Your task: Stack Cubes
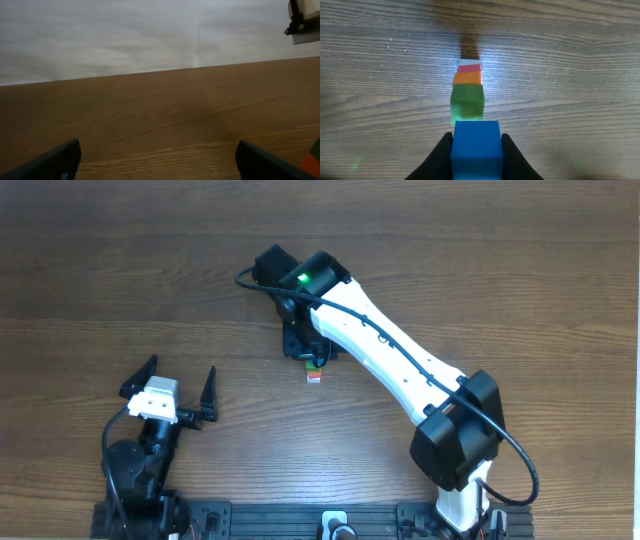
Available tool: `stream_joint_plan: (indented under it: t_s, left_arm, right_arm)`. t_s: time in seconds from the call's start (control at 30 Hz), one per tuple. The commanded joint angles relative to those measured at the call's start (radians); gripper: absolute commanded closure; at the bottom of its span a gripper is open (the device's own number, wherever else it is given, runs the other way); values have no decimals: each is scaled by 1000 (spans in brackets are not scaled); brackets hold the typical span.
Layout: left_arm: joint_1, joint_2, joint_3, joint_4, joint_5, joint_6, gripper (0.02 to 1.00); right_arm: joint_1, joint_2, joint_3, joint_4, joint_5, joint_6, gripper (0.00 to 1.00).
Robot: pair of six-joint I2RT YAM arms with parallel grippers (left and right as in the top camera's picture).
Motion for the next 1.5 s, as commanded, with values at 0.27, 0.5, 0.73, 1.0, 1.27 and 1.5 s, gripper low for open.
stream_joint_plan:
  t_s: [0.27,0.5,0.73,1.0,1.27,1.5]
  left_arm:
    - [-4,-6,-6,-1,-5,14,20]
    - [-4,-6,-6,-1,-6,14,18]
    - [-4,-6,-6,-1,-5,14,18]
    - [-4,-6,-6,-1,-5,14,18]
    - [-4,-6,-6,-1,-6,14,18]
    - [-4,-6,-6,-1,-6,14,18]
  right_arm:
    - [9,55,23,23,-21,16,879]
    - [3,55,13,30,-21,16,877]
    - [3,55,5,31,-21,16,873]
    - [2,55,2,37,-21,16,866]
    - [0,55,-5,37,-21,16,864]
    - [-2,55,-18,42,-21,16,864]
